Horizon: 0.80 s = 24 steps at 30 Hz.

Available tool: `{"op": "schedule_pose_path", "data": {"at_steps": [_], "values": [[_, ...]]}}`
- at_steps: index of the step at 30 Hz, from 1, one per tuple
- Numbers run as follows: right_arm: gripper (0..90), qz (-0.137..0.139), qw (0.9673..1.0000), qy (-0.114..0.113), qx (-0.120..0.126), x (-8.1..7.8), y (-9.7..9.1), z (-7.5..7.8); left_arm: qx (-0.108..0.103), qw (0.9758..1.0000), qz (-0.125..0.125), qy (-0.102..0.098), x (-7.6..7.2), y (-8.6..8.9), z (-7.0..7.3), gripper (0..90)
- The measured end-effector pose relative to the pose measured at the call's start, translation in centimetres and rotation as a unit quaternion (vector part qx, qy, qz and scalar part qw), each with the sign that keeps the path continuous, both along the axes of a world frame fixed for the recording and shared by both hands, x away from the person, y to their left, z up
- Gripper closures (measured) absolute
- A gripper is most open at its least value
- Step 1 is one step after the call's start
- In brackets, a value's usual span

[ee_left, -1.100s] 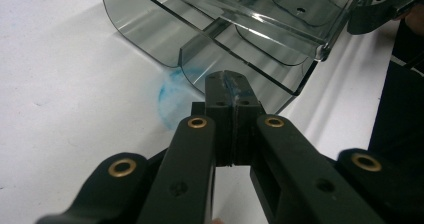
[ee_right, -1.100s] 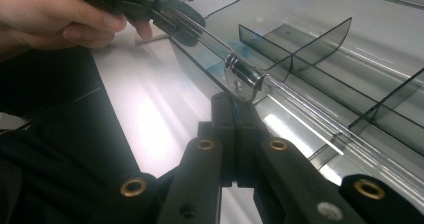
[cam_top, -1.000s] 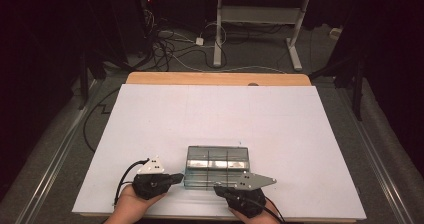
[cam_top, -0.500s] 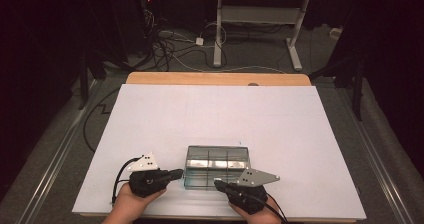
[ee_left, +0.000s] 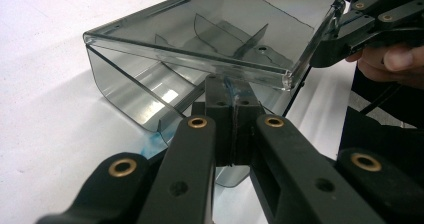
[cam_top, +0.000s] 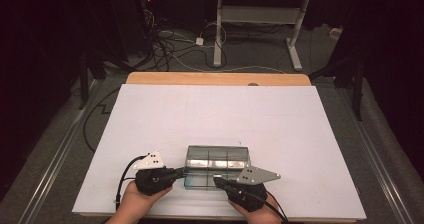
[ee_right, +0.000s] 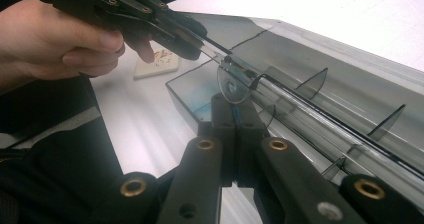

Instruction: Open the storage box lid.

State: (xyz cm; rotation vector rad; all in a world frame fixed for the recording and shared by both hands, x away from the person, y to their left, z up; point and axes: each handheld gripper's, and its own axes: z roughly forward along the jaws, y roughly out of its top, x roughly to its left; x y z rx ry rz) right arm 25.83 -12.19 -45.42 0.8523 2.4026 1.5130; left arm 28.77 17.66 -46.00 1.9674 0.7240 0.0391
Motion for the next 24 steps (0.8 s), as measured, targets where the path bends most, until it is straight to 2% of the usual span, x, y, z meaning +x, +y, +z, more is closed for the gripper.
{"op": "schedule_pose_path", "data": {"at_steps": [15,19,22,24], "values": [[90.0,-0.001,1.0000,-0.001,-0.008,-0.4,-0.3,-0.3,0.003,1.0000,-0.002,-0.004,0.1,0.1,0.0,87.5],[90.0,-0.009,0.9999,0.000,-0.009,-0.5,-0.8,-0.4,0.002,1.0000,-0.003,-0.008,0.2,0.1,0.0,87.5],[90.0,-0.018,0.9997,-0.002,-0.013,-0.7,-1.4,-0.4,0.004,0.9997,-0.006,-0.022,0.2,0.1,0.1,87.5],[90.0,-0.026,0.9996,-0.005,-0.013,-0.8,-1.8,-0.4,0.002,0.9997,-0.009,-0.022,0.3,0.1,0.1,87.5]]}}
